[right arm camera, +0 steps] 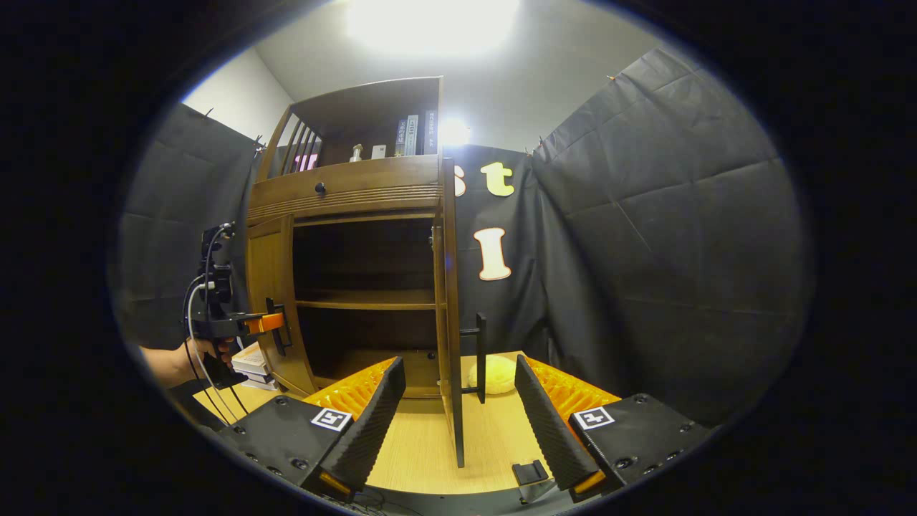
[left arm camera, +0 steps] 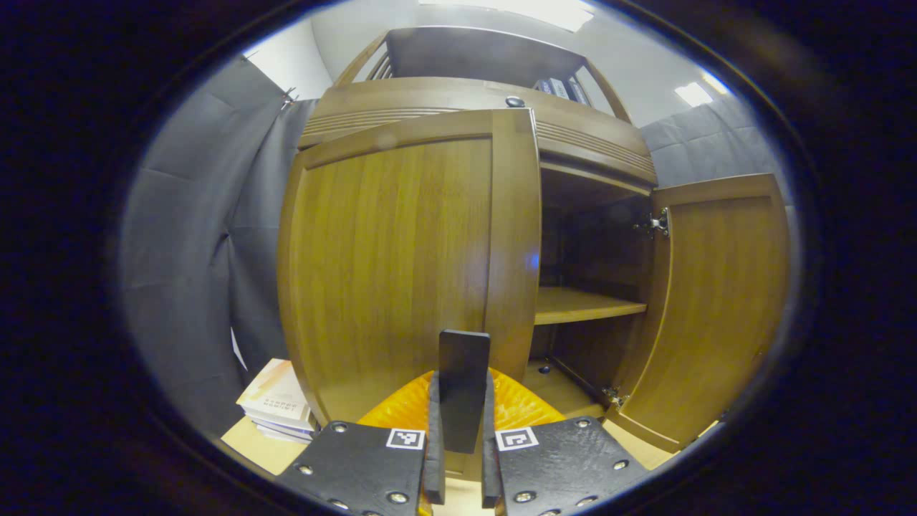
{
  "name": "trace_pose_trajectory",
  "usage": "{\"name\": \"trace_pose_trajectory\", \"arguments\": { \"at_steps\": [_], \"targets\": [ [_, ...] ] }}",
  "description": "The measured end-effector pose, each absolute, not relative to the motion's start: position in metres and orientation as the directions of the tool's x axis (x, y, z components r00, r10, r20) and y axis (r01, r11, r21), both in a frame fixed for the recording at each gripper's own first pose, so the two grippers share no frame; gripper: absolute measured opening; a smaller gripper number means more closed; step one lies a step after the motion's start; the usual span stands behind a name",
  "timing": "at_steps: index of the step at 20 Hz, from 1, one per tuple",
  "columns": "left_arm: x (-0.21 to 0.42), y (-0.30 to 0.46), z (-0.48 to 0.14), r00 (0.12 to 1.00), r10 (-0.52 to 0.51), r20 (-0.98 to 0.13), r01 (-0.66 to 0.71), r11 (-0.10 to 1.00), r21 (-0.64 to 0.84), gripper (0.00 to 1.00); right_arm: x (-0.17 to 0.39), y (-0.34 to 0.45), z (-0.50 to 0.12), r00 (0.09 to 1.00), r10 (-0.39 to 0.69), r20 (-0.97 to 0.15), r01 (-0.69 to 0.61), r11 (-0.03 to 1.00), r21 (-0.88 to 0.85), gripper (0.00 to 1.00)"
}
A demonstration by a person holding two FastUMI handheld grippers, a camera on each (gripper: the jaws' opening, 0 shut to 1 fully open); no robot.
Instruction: Open the right door of the double-door shoe cabinet with the right hand, and open the left door with the left hand.
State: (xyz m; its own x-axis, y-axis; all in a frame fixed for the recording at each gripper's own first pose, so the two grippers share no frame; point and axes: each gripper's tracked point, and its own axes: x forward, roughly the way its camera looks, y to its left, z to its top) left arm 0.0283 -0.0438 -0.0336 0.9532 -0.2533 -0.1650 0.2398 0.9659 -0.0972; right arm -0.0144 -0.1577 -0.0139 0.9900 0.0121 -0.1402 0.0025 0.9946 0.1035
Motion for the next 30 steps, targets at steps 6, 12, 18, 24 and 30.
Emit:
{"name": "trace_pose_trajectory", "arguments": {
  "at_steps": [6,12,18,24,30],
  "targets": [
    [0.018,-0.036,-0.034,0.95,-0.26,-0.175,0.247,0.965,-0.089,0.23,-0.003,-0.135,-0.014,0.989,0.066,-0.132,-0.05,0.992,0.117,0.96],
    [0.012,-0.026,-0.033,0.953,-0.248,-0.173,0.236,0.968,-0.084,0.23,-0.001,-0.114,-0.012,0.986,0.104,-0.128,-0.089,0.99,0.113,0.96],
    [0.007,-0.02,-0.032,0.956,-0.235,-0.175,0.219,0.97,-0.105,0.19,0.003,-0.1,-0.009,0.985,0.124,-0.124,-0.109,0.987,0.119,0.96],
    [0.006,-0.004,-0.033,0.962,-0.21,-0.172,0.207,0.978,-0.041,0.21,0.011,-0.076,-0.007,0.978,0.169,-0.124,-0.154,0.98,0.124,0.96],
    [0.003,0.003,-0.034,0.964,-0.201,-0.173,0.199,0.98,-0.029,0.22,0.018,-0.053,-0.003,0.972,0.207,-0.114,-0.196,0.975,0.104,0.96]
  ]
}}
